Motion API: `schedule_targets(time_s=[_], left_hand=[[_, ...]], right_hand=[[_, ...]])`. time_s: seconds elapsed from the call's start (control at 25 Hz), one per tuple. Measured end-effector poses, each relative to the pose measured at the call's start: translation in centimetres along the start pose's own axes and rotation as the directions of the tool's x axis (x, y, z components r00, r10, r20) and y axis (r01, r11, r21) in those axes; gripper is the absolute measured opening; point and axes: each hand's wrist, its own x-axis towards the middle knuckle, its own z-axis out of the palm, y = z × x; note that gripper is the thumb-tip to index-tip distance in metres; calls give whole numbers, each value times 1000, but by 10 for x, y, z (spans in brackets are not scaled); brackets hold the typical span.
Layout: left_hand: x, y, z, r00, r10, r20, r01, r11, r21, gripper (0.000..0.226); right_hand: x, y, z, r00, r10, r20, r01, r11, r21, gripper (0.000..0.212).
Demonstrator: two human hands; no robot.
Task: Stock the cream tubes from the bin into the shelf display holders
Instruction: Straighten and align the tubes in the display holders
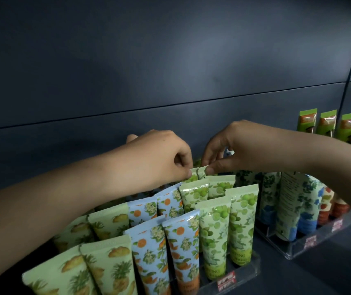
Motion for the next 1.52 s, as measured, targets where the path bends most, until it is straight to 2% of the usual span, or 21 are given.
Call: schedule_targets(time_s=[0.6,0.84,1.08,1.28,1.52], left_hand=[[-10,-1,-8,998,-53,-43,51,998,-47,6],[-9,7,-4,994,-82,-79,82,997,-10,8],[-6,9,-5,993,-89,-74,91,996,20,9],[-6,8,-4,995,-87,-46,88,996,11,2],[-6,7,-2,995,-93,-37,94,995,21,7]], right_hand=[[-2,-6,-3,1000,13,-26,-14,998,-66,14],[0,-1,3,998,42,-41,-45,997,-63,10],[-4,-2,-2,996,82,-30,-84,992,-90,12],[-2,-1,3,998,60,-9,-60,993,-101,14],[-3,-3,-1,998,59,2,-59,991,-118,14]])
